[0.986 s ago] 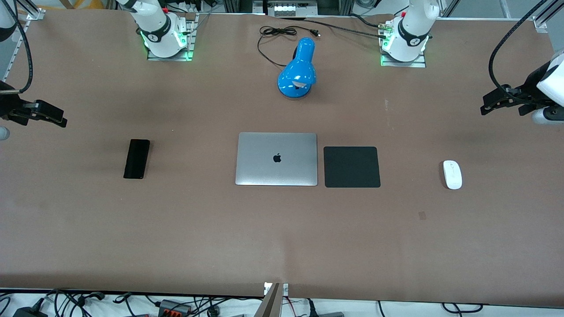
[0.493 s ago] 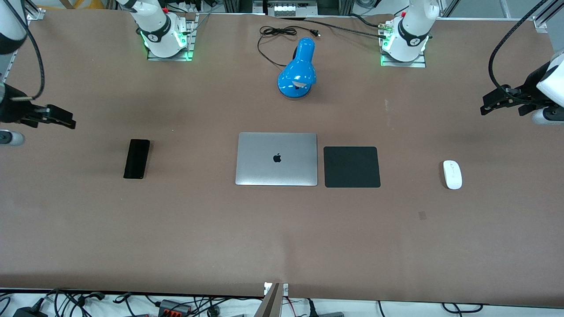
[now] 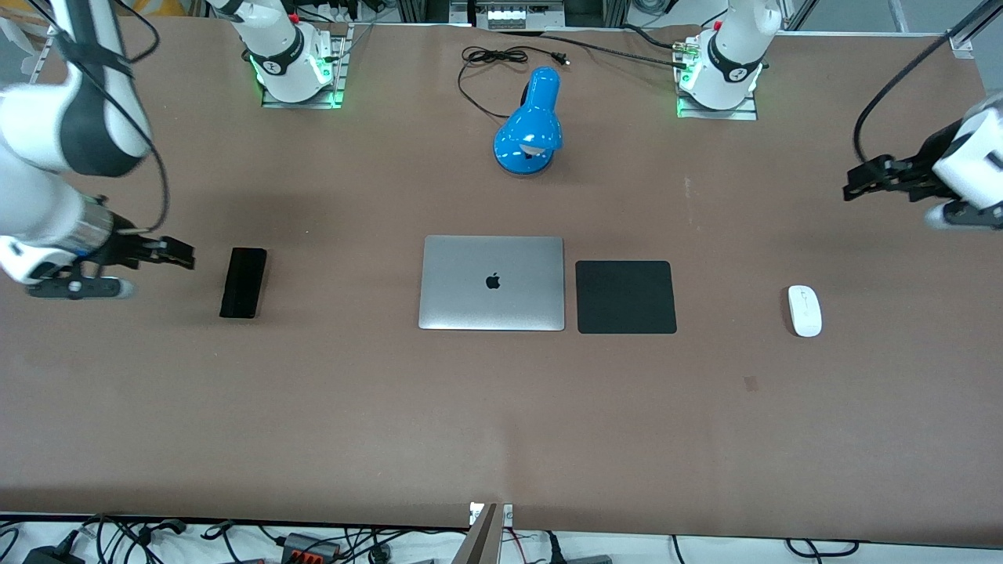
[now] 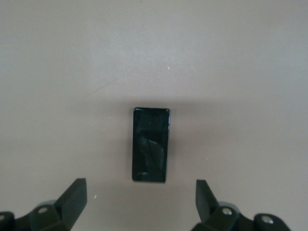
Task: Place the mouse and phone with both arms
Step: 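Move the right gripper to the black phone while the left gripper reaches the mouse, then close the right gripper on the phone while the left gripper grasps the mouse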
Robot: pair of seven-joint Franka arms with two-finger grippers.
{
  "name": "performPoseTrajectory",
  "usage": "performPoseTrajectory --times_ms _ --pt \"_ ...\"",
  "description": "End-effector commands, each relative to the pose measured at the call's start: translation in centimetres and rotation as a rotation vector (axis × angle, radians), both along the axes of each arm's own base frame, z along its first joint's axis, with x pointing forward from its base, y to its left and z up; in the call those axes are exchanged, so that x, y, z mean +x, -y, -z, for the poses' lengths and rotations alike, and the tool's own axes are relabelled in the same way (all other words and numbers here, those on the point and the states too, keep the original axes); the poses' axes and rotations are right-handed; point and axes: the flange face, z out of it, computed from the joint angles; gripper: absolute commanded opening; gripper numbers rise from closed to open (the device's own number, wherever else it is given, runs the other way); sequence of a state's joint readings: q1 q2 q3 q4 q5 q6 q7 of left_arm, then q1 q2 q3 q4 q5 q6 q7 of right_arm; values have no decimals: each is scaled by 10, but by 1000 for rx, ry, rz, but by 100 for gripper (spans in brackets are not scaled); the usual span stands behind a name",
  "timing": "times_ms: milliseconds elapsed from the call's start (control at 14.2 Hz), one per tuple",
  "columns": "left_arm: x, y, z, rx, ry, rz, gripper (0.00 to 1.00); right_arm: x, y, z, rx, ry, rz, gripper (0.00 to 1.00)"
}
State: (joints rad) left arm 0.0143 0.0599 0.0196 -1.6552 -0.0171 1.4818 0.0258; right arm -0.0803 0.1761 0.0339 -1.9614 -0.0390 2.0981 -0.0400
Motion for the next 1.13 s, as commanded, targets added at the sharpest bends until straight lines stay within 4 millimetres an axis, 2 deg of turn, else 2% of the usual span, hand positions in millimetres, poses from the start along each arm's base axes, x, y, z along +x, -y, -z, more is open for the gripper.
performPoseTrajectory --times_ms 0,141,211,282,352,423,634,915,1056 --pt "23 -7 60 21 -123 1 100 -26 -2 41 -4 48 -9 100" --pt "45 -19 93 84 -61 11 100 -36 -6 82 1 87 -18 100" --pt "56 -31 118 113 -36 12 100 -40 -7 103 5 97 -3 100" --pt "63 -54 139 113 -14 -18 100 -43 -6 121 8 90 14 100" --pt "67 -71 162 111 12 -22 100 -45 -5 136 10 77 17 100" --pt "69 -74 178 108 42 -9 100 -46 -6 144 11 67 16 100" --pt "57 -91 229 102 145 17 100 -47 -8 157 13 57 11 100" --pt "33 -84 296 100 275 35 100 -45 -7 189 14 82 -58 100" --pt "24 -81 323 97 328 43 100 -45 -1 199 14 70 -157 100"
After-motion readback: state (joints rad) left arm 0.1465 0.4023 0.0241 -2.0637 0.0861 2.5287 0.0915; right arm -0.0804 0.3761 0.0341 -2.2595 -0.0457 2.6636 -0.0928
